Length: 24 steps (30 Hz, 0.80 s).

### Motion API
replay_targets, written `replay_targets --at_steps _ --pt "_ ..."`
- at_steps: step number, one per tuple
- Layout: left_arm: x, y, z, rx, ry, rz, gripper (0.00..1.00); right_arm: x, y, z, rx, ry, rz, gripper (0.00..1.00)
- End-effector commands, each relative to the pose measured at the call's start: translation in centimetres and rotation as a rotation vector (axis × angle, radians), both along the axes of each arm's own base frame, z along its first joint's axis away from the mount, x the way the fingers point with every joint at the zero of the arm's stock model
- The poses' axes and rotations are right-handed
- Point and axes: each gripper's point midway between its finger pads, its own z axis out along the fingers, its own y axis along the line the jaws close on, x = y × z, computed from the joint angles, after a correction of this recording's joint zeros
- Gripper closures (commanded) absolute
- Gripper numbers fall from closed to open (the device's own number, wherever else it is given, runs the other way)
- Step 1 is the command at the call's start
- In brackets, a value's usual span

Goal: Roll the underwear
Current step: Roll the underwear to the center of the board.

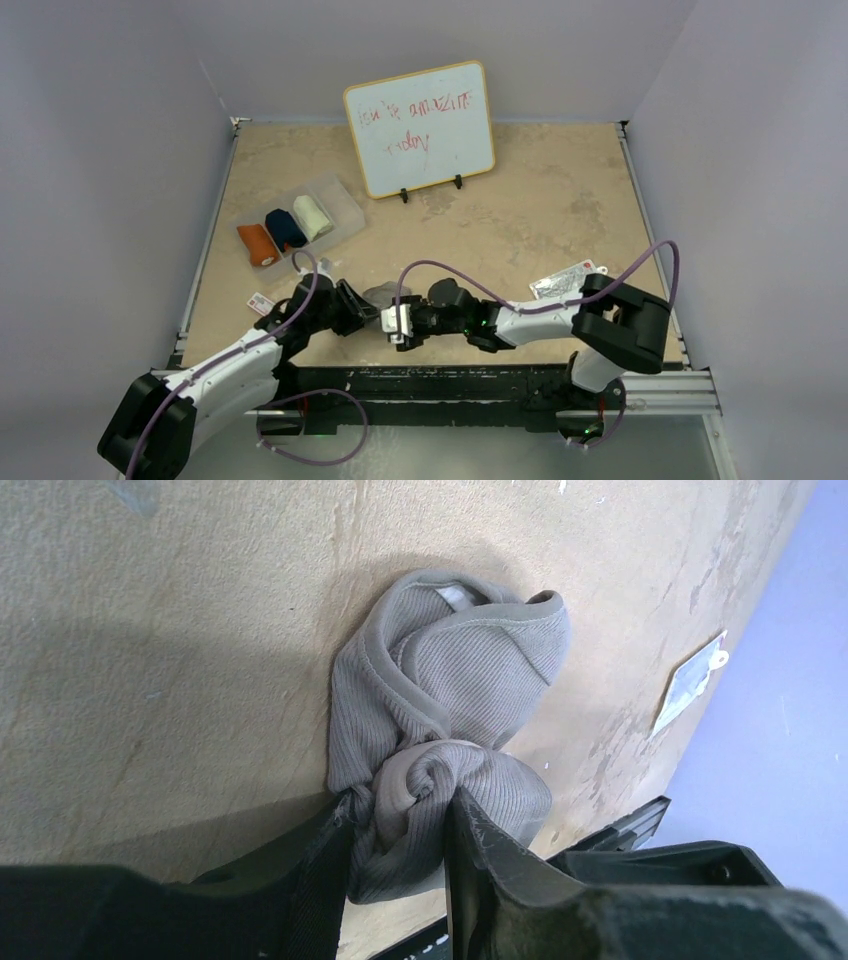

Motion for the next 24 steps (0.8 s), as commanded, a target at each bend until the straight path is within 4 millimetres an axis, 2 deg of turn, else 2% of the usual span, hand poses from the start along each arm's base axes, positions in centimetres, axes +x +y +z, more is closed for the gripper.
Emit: replay_targets --at_steps 1,8,10,14,17,20,24 --pt "-1.6 1.8 -2.6 0.119 0.085 -0.006 0.66 2.2 0.5 -0.1 -0.023 -0.234 -0.029 0.43" --pt "-1.7 1.8 -2.4 0.119 0.085 -0.012 0.66 3.0 0.1 -3.9 -0.132 -0.258 -0.072 0.48" --pt "-1.7 1.8 -2.4 0.121 0.086 -0.014 0.66 3.3 -0.2 -4.5 -0.155 -0.272 -0.093 0.57" --pt "-1.6 1.9 -2.1 0.123 0.076 -0.013 0.62 3.4 -0.3 -4.0 -0.129 -0.255 -0.118 0.82" --pt "-1.2 1.7 -1.3 0.113 0.049 -0.008 0.52 1.9 -0.4 -5.0 -0.171 -0.107 -0.105 0.99" --pt "-0.8 2.0 -0.3 0.115 0.019 0.012 0.42 1.0 -0.6 -5.8 -0.218 0.054 -0.112 1.0" --pt "-0.3 2.5 1.5 0.098 -0.032 0.057 0.33 0.1 -1.0 -5.2 -0.17 0.354 -0.113 1.0"
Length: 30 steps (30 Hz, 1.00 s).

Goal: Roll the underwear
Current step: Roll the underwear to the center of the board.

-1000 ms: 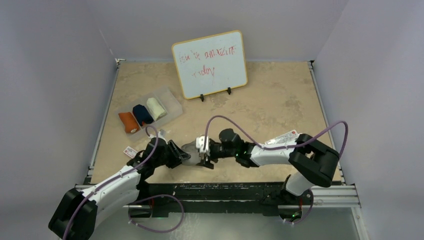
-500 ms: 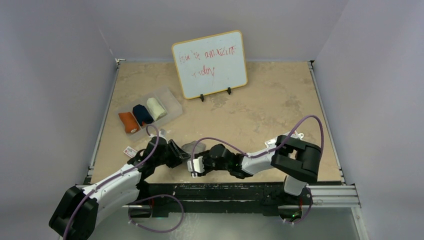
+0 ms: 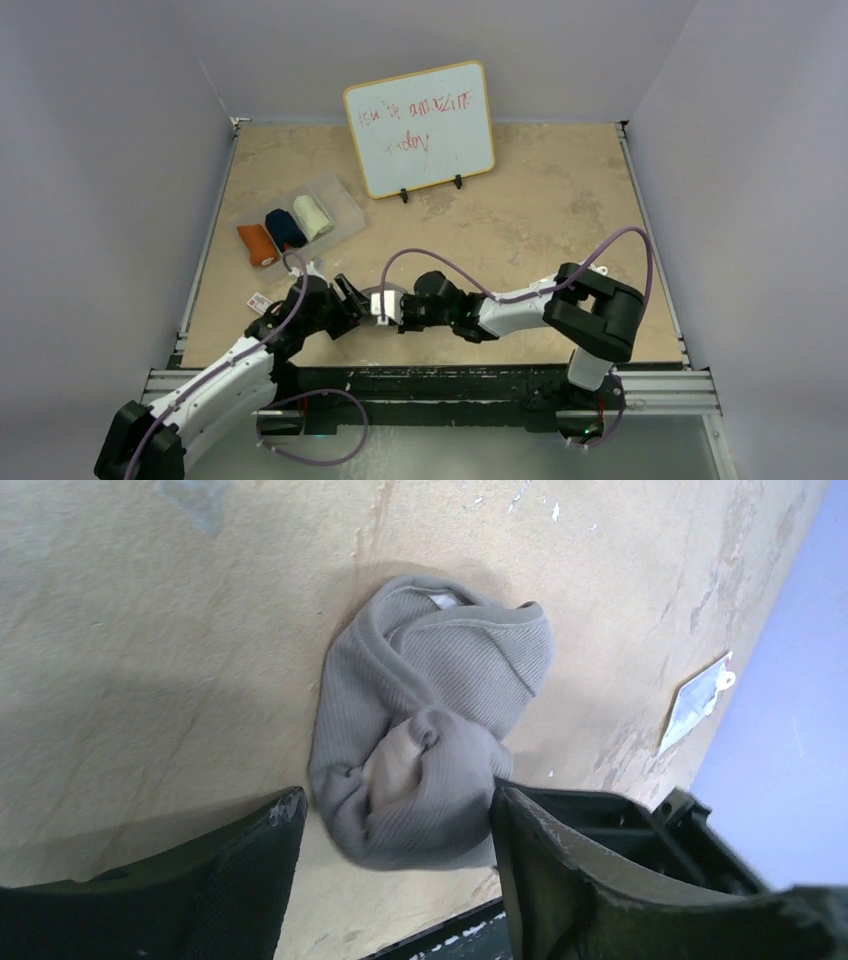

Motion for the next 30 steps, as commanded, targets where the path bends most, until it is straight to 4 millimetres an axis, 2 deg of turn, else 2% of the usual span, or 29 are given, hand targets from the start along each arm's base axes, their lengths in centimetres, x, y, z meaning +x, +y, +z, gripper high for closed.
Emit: replay_targets --at_steps 1,7,11,17,23,25,30 --pt "-0.4 1.7 0.5 0.061 -0.01 0.044 0.32 -2.5 -1.9 -1.2 -0.007 0.446 -0.025 1.0" --pt "-0.3 1.1 2.1 -0.017 -0.123 0.019 0.27 -2.3 -2.3 -0.5 0.089 0.838 -0.051 1.0" --pt "-0.2 -0.2 2.3 -0.084 -0.161 -0.029 0.26 -1.6 -2.7 -1.5 0.104 0.998 -0.11 1.0" --pt "0.1 -1.1 1.1 -0.084 -0.129 -0.062 0.27 -0.6 -3.4 -2.3 0.162 1.136 -0.171 1.0" --pt "2.1 -1.8 1.2 -0.127 -0.172 -0.019 0.27 -0.3 -3.6 -2.7 0.157 1.163 -0.19 0.98" --pt "2.3 -1.7 0.6 -0.14 -0.161 0.014 0.31 -0.3 -3.8 -2.8 0.155 1.172 -0.192 0.96" --pt "1.9 -0.9 -2.3 -0.072 -0.082 0.036 0.53 0.1 -4.0 -2.9 0.162 1.192 -0.198 0.91"
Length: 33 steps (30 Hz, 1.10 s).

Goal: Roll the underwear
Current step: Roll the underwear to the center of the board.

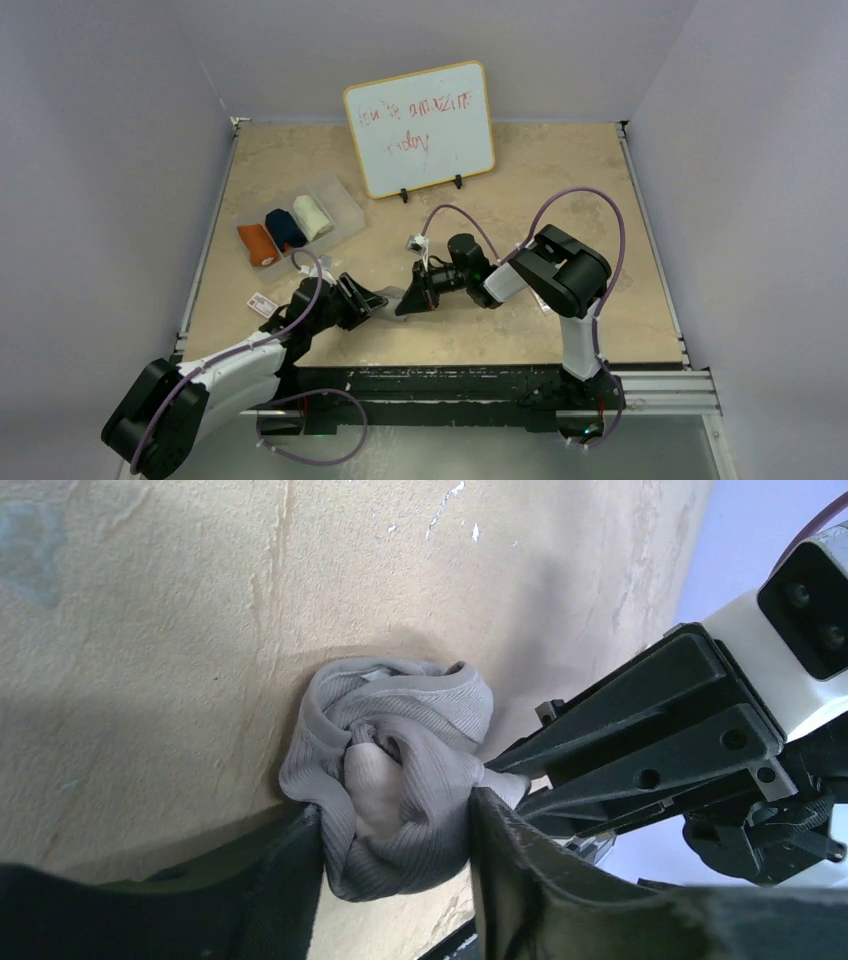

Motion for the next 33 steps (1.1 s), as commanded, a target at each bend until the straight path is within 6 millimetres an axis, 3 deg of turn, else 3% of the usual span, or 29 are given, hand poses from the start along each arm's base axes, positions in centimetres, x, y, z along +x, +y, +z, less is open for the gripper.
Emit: replay_targets --at_steps 1,4,8,17,19,23,27,30,33 --pt "0.0 0.9 -2.3 0.057 0.032 0.032 0.58 -1.4 -1.7 -2.6 -0.091 0.127 -0.002 0.89" --pt "-0.3 0.9 -3.2 0.09 0.067 0.016 0.68 -1.0 -1.6 -2.0 -0.091 0.106 -0.013 0.75" --pt "-0.5 1.0 -3.5 0.119 0.084 0.003 0.7 0.1 -1.8 -0.4 -0.119 -0.006 -0.033 0.56" --pt "-0.5 1.0 -3.1 0.164 0.102 -0.002 0.7 4.3 -4.3 3.4 -0.29 -0.454 -0.135 0.49" --pt "-0.4 0.9 -3.0 0.166 0.104 -0.006 0.7 5.0 -4.5 4.2 -0.314 -0.586 -0.166 0.41" --pt "-0.4 0.8 -2.9 0.169 0.114 -0.006 0.71 3.8 -2.9 5.9 -0.294 -0.86 -0.111 0.38" --pt "-0.3 0.7 -2.6 0.168 0.119 -0.007 0.7 1.8 -0.9 6.2 -0.26 -1.062 -0.049 0.4" --pt "-0.3 0.6 -2.6 0.171 0.123 -0.011 0.7 0.7 0.3 5.2 -0.265 -1.163 0.01 0.41" --pt "-0.3 0.5 -2.5 0.167 0.125 -0.015 0.7 0.6 0.6 2.9 -0.329 -1.178 0.045 0.43"
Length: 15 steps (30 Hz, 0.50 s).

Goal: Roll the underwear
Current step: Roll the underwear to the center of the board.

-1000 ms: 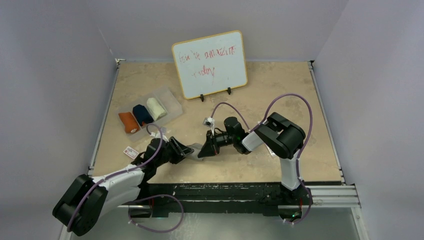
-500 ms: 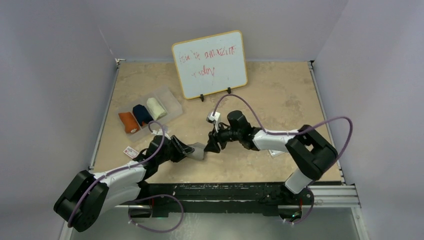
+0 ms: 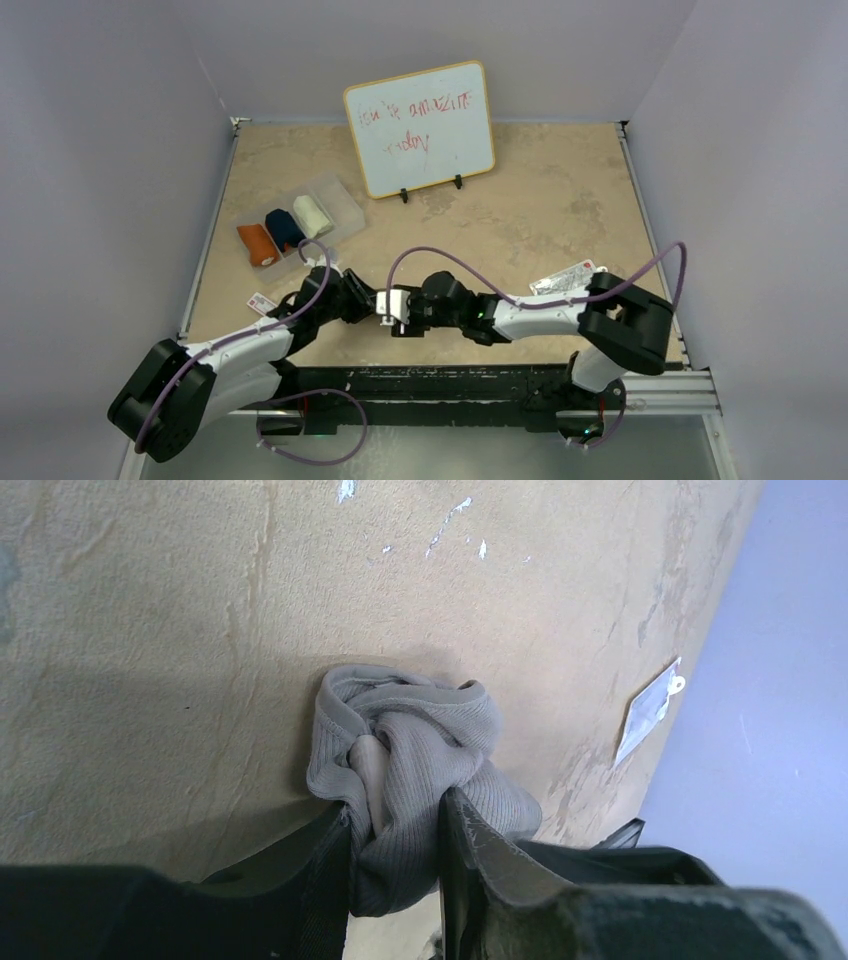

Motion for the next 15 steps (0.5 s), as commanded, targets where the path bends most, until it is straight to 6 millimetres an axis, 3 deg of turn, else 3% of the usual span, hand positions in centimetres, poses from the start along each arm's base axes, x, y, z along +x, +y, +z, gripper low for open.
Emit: replay_targets --at_steps 1,6,9,13,15 --pt "-1.4 1.4 -2.4 0.112 0.069 -0.016 0.69 2.1 0.1 -2.1 -0.082 -0.155 -0.031 0.44" --pt "-1.3 1.3 -2.2 0.111 0.069 -0.018 0.69 2.7 -0.6 -5.0 -0.148 -0.153 -0.085 0.52" --pt "-1.3 1.3 -2.0 0.107 0.065 -0.019 0.65 2.7 -1.3 -5.6 -0.174 -0.125 -0.123 0.69" --pt "-1.0 1.3 -1.1 0.091 0.034 -0.008 0.51 0.9 -1.9 -6.8 -0.208 0.041 -0.132 0.94" --pt "-0.8 1.3 -0.4 0.082 0.009 -0.002 0.42 0.0 -1.9 -7.1 -0.199 0.158 -0.126 1.0"
